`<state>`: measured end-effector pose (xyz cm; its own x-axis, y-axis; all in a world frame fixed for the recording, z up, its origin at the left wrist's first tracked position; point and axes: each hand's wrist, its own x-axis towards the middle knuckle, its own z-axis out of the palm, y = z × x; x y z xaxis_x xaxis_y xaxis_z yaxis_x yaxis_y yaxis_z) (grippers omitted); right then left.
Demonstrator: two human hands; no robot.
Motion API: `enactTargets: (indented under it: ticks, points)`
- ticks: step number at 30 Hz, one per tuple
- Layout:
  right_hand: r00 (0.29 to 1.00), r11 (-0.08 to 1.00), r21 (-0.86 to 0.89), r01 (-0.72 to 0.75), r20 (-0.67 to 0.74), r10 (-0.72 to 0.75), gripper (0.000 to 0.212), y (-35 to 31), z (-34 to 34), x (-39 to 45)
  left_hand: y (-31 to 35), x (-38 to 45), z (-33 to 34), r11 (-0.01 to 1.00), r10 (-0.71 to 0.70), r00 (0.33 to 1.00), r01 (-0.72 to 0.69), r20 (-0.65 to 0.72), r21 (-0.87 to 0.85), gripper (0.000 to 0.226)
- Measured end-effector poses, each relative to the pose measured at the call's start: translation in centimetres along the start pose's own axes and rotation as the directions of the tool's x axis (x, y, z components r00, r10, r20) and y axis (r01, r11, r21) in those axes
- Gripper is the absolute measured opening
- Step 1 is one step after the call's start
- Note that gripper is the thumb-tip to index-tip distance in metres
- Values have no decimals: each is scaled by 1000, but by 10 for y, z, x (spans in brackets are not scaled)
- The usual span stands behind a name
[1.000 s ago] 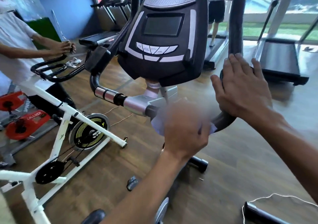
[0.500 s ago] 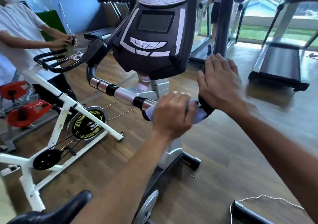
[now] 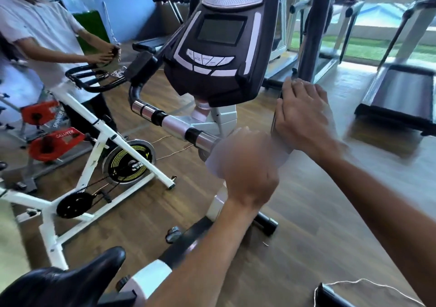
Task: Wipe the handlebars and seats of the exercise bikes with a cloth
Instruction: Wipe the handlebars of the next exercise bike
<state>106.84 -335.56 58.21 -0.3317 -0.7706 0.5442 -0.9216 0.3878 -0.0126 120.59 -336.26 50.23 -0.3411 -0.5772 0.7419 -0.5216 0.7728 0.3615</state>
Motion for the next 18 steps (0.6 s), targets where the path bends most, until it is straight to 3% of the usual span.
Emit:
enactTargets:
  ticks: [4, 10, 14, 18]
  points:
    - [1000, 1000, 10, 0, -26, 0, 66, -1, 2, 0, -21, 21, -1, 994, 106, 994, -106, -1, 11, 36]
    - [999, 1000, 21, 11, -35, -10, 64, 1, 3, -1, -2, -10, -5, 999, 34, 999, -33, -22, 32, 36]
    - [999, 999, 30, 16, -41, -14, 65, 1, 3, 0, -30, 22, -6, 985, 166, 986, -164, -23, 49, 32]
    - [998, 1000, 13, 25, -51, -25, 65, 2, 4, 0, -21, 19, 0, 998, 47, 998, -46, -34, 47, 32]
